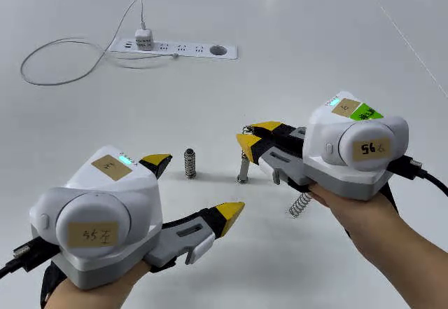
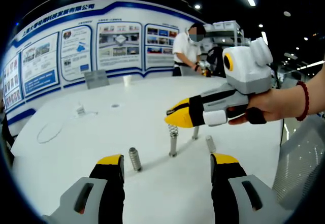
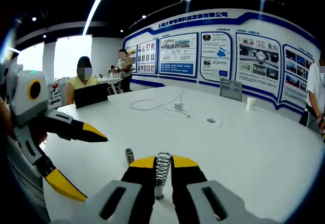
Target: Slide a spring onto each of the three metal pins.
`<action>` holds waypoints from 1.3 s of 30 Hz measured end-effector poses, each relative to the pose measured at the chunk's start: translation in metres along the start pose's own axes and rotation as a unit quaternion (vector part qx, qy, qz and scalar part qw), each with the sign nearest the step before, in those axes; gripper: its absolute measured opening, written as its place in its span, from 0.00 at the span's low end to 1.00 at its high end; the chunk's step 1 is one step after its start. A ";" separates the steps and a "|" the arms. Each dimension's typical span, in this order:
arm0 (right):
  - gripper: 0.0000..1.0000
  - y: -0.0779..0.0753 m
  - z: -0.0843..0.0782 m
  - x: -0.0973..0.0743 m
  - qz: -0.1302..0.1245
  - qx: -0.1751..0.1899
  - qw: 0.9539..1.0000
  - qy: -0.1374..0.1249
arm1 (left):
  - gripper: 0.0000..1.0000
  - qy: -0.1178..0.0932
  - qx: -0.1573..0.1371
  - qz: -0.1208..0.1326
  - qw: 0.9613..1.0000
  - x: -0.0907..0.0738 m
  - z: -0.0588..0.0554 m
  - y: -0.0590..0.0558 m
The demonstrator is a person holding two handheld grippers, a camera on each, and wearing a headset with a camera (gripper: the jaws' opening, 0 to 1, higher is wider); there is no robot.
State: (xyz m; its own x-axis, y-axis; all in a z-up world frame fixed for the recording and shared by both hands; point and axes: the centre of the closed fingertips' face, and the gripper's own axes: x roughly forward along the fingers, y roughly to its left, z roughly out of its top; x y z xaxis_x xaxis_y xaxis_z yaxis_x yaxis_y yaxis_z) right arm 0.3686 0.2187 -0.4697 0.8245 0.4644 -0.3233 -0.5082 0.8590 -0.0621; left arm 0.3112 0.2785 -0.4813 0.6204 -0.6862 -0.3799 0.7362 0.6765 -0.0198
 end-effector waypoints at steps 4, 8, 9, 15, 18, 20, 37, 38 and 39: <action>0.12 0.002 -0.005 0.001 0.002 -0.006 1.000 0.006 | 0.70 0.001 0.001 0.000 1.000 0.000 0.000 0.000; 0.12 0.003 -0.007 0.002 0.001 -0.006 1.000 0.009 | 0.70 0.001 0.001 -0.001 1.000 0.000 0.000 -0.001; 0.12 0.002 -0.008 0.002 0.000 -0.006 1.000 0.011 | 0.70 0.001 0.001 -0.001 1.000 0.000 0.000 -0.001; 0.12 0.002 -0.008 0.002 -0.007 -0.003 1.000 0.005 | 0.69 0.001 0.002 -0.002 1.000 0.000 0.000 -0.001; 0.12 0.002 -0.008 0.001 -0.014 -0.009 1.000 0.004 | 0.69 0.001 0.002 -0.001 1.000 0.000 0.000 -0.001; 0.12 0.001 -0.009 0.000 -0.017 -0.009 1.000 0.005 | 0.69 0.001 0.002 -0.002 1.000 0.000 0.000 -0.001; 0.12 0.005 -0.026 0.000 -0.025 -0.002 0.999 0.031 | 0.69 0.000 0.005 -0.002 1.000 -0.001 0.001 -0.002; 0.12 0.005 -0.027 0.000 -0.024 0.000 0.999 0.032 | 0.69 0.000 0.006 -0.001 1.000 -0.001 0.001 -0.002; 0.12 0.005 -0.029 0.001 -0.025 -0.002 0.999 0.035 | 0.69 0.000 0.006 -0.001 1.000 -0.001 0.001 -0.002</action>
State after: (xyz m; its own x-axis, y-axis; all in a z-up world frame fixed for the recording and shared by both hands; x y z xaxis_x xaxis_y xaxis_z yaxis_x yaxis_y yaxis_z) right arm 0.3596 0.2177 -0.4974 0.8293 0.4049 -0.3851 -0.4681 0.8798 -0.0828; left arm 0.3093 0.2774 -0.4795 0.6189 -0.6875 -0.3799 0.7403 0.6722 -0.0103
